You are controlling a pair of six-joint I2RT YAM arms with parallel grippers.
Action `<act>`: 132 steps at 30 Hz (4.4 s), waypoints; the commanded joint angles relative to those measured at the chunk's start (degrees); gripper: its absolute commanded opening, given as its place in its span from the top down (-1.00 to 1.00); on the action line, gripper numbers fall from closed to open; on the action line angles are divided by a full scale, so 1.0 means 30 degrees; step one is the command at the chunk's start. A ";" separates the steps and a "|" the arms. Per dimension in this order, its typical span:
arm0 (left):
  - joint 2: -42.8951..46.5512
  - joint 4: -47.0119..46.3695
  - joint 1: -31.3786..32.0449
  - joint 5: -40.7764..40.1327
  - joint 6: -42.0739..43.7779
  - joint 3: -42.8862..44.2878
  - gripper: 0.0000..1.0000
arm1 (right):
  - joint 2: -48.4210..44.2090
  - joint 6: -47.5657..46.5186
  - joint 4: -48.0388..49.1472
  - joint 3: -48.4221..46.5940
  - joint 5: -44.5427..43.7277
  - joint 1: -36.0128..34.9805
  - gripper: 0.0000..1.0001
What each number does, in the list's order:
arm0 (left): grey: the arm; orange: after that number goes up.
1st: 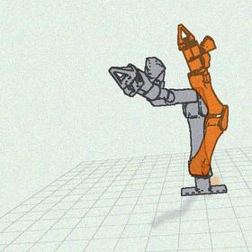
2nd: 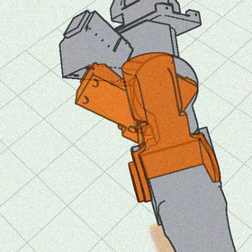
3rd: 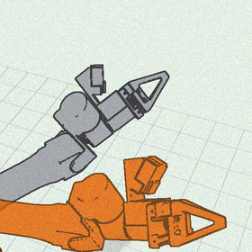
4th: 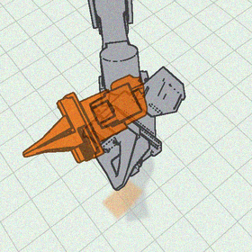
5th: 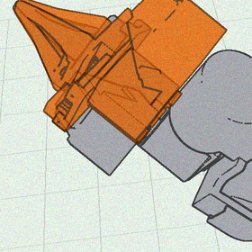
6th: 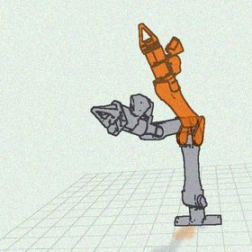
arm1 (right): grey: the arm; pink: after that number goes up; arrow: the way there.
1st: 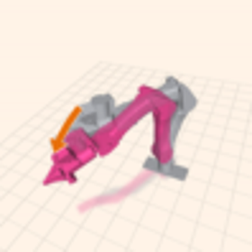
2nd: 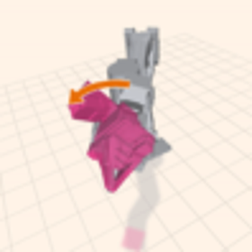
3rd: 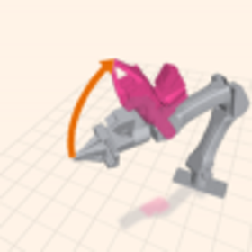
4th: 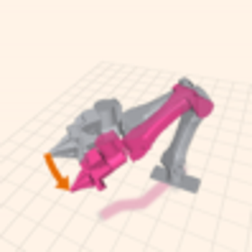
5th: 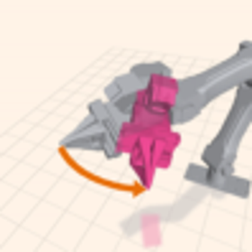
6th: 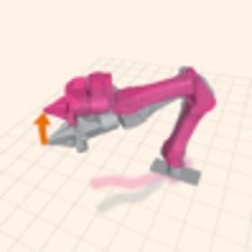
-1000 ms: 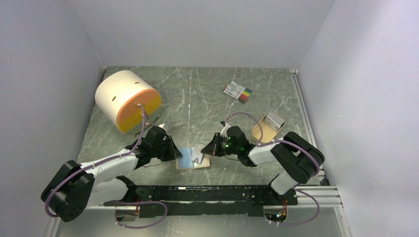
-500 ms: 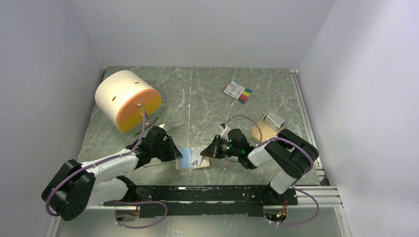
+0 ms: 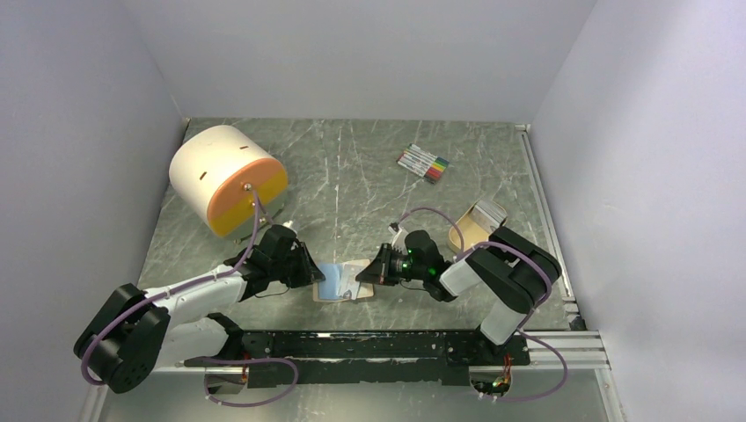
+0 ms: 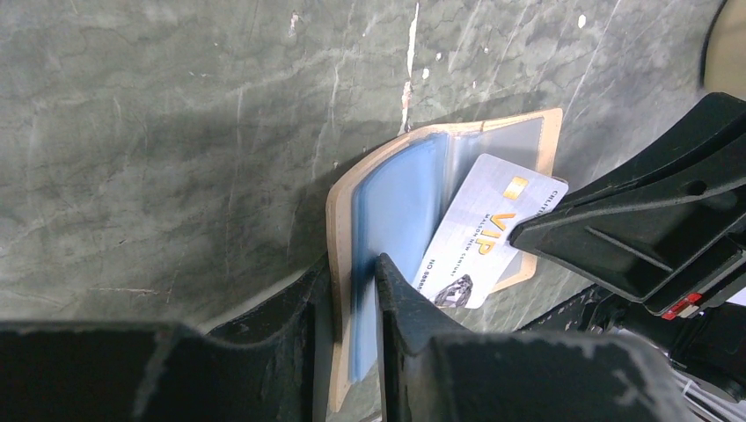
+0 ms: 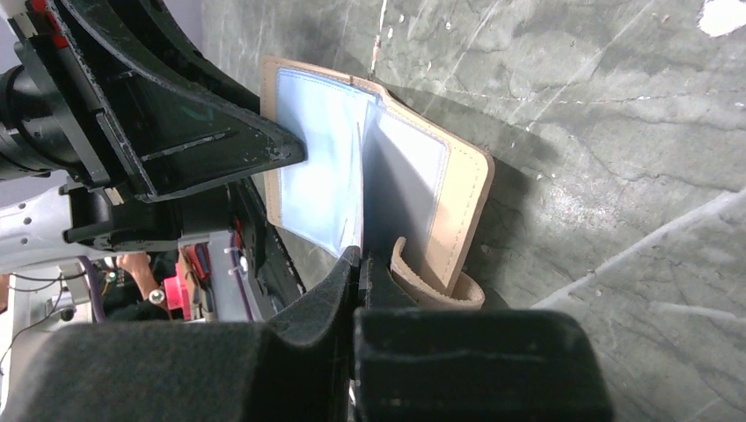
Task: Put the credit cards into the card holder
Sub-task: Insert the credit card into the card holder.
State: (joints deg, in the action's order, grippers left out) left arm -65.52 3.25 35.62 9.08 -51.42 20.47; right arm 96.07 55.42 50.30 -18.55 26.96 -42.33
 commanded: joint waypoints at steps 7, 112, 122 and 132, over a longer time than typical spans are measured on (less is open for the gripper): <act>-0.0007 -0.0355 0.0129 0.0031 0.0118 0.0267 0.46 | 0.0572 -0.0521 -0.0843 -0.0829 0.0279 -0.0129 1.00; 0.0719 -0.3757 0.0130 0.2604 -0.1135 -0.0886 0.82 | -0.1758 -0.2073 -1.3447 -0.4916 -0.3400 -0.1442 -0.14; 0.0569 -0.3785 0.0135 0.2633 -0.1008 -0.0805 0.77 | -0.0973 -0.0978 -1.1091 -0.4848 -0.2299 -0.1848 -0.11; 0.0801 -0.4078 0.0127 0.2870 -0.1123 -0.0891 0.63 | 0.0018 0.0588 -0.8000 -0.4526 -0.1355 -0.2536 -0.09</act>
State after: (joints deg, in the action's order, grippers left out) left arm -63.64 -6.61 35.64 16.14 -55.09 17.30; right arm 94.45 54.89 22.72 -33.30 21.56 -49.04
